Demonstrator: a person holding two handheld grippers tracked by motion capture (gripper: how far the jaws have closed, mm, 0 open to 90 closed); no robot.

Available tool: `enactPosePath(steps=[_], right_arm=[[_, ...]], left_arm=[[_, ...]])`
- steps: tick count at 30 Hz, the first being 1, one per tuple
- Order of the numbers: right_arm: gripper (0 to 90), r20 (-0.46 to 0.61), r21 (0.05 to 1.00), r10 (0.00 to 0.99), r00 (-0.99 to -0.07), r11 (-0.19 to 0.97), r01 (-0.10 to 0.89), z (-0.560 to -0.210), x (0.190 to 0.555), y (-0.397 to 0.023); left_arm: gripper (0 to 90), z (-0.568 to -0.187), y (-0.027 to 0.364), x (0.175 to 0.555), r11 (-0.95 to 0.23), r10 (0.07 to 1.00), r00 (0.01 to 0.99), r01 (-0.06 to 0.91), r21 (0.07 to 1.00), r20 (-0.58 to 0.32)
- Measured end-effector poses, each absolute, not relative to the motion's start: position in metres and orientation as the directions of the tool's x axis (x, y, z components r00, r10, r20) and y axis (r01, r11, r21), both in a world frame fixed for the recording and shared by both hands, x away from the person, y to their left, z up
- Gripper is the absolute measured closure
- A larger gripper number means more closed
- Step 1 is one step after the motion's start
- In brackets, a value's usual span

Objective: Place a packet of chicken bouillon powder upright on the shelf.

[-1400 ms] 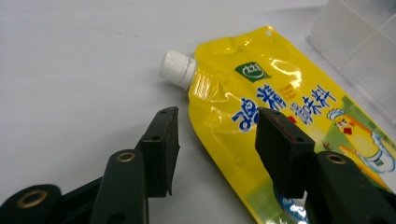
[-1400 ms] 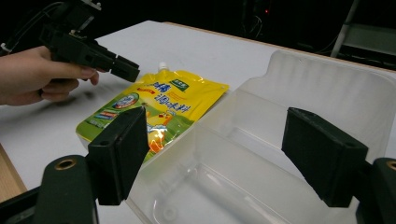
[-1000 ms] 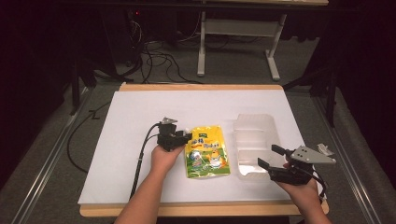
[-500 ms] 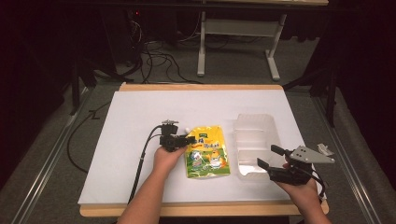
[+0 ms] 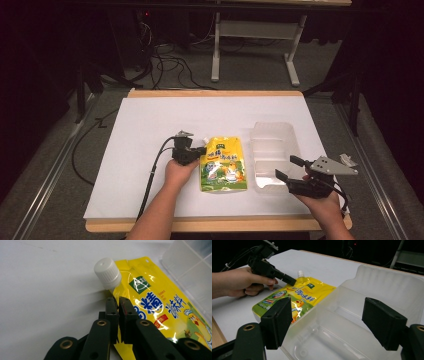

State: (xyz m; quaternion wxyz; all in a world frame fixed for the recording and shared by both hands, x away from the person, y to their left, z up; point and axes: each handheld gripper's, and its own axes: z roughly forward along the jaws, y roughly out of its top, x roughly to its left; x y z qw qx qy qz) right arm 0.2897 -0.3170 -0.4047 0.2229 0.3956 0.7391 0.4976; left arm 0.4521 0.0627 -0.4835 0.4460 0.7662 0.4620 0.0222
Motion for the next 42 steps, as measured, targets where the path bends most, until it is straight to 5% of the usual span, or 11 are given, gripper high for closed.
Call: enactPosePath(steps=[42], right_arm=[[25.3,0.047,0.912,0.805,-0.591,0.206,0.354,-0.403,0.283,-0.308]], left_arm=[[90.0,-0.422,0.077,0.33,-0.127,0.726,0.683,0.254,0.959,-0.084]])
